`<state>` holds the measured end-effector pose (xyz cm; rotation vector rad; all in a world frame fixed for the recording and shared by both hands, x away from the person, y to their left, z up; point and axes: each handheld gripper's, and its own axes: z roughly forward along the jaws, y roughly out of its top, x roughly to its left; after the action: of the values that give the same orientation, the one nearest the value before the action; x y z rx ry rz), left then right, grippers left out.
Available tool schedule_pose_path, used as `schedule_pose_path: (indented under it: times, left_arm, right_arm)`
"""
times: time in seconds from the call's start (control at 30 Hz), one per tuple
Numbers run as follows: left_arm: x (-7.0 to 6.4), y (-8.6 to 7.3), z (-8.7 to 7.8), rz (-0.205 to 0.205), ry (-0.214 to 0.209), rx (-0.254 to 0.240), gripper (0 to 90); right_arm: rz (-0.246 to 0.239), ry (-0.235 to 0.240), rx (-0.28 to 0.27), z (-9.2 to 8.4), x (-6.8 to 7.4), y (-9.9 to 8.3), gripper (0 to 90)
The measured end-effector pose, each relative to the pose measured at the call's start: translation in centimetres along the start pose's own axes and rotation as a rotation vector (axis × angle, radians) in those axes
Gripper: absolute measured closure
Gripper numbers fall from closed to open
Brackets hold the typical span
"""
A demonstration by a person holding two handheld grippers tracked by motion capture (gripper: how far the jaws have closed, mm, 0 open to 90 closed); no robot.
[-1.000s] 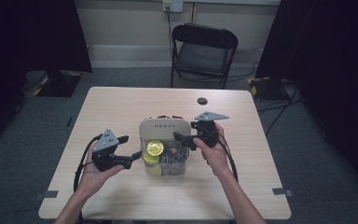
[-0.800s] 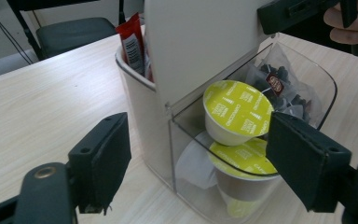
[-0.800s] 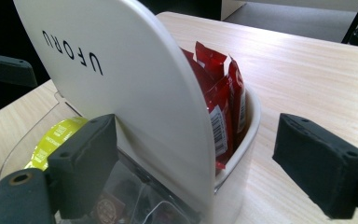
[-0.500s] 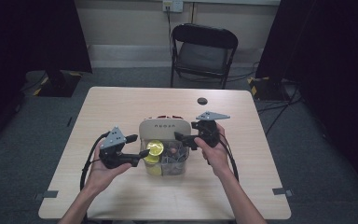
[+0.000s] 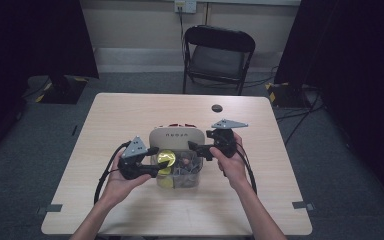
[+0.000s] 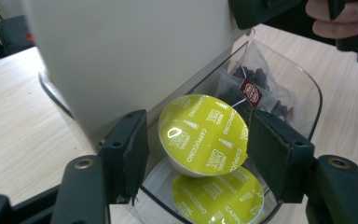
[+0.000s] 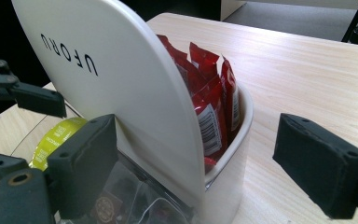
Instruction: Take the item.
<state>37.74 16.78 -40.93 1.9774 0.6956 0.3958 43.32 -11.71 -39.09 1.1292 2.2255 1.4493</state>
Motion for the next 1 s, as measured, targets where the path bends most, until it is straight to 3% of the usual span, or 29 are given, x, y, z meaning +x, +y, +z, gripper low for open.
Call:
schedule_pose_path:
  times: [0.53,1.0]
  left_arm:
    - [-0.4,0.0,1.2,0.019,-0.027,0.041,35.7]
    - [-0.9,0.2,1.8,0.024,-0.091,0.035,34.2]
  right_arm:
    - [0.003,0.004,0.002,0.0,0.0,0.0,12.7]
    - [0.003,0.011,0.000,0.2,0.0,-0.1,12.9]
